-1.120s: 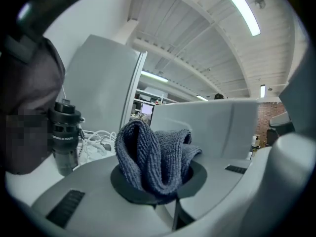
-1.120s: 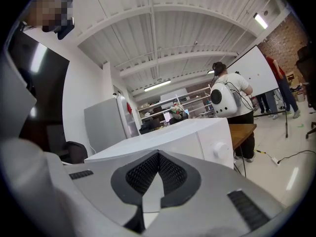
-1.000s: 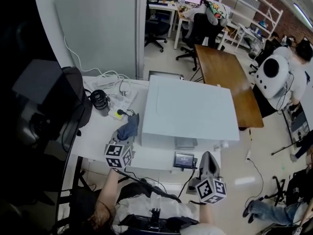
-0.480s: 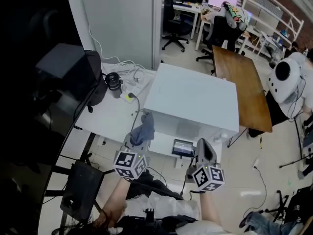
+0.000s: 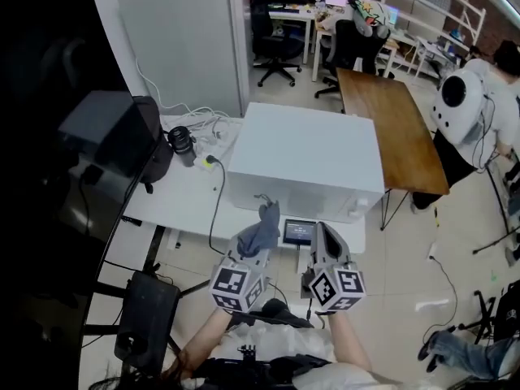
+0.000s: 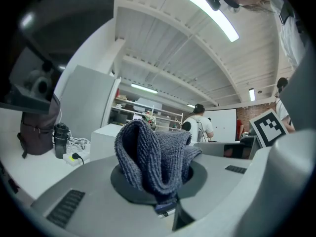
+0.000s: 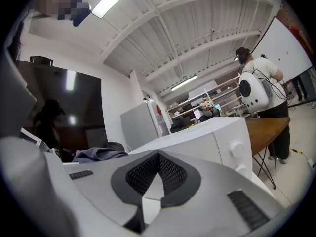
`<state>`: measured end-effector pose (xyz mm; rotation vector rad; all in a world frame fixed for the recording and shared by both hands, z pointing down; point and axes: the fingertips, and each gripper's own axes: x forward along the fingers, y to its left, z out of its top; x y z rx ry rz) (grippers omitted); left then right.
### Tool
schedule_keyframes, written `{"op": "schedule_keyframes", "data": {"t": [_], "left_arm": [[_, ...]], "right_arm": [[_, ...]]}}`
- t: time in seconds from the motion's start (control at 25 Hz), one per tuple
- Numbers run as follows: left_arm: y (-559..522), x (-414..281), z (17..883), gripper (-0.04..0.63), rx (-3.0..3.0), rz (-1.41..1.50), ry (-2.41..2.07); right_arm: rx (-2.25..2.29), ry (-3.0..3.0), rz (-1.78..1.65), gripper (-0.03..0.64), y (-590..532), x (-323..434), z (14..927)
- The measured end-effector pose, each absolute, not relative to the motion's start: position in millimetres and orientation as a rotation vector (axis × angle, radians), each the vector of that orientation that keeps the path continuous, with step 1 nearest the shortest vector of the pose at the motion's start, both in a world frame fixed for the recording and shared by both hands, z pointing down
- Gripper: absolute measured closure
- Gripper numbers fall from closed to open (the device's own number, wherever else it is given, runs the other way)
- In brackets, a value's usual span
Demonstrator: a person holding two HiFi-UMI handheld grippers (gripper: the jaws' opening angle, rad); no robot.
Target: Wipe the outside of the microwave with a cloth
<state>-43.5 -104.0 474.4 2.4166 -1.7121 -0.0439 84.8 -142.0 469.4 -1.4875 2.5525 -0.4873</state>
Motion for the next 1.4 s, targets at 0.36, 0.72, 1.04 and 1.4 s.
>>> {"op": "schedule_keyframes", "data": {"t": [0.36, 0.72, 1.04, 1.4], "left_arm": [[-46.3, -37.1, 487.8, 0.543, 2.485, -0.026, -1.602], [-16.4, -49.1, 493.2, 0.543, 2.482, -0.032, -1.616], [13.5, -48.2, 489.5, 0.543, 2.502, 0.041, -1.684], [18.1, -35.9, 480.8, 0.543, 2.48, 0.008, -1.755]], "right_arm": [[-1.59, 2.46, -0.474, 0.594, -78.7, 87.0, 472.4], [-1.608, 2.445, -0.458, 0.594, -46.0, 82.0, 469.5], [-1.599, 2.457, -0.45, 0.594, -31.0, 96.3, 466.5], [-1.563, 2.471, -0.422, 0.595, -21.7, 113.3, 461.8]]}}
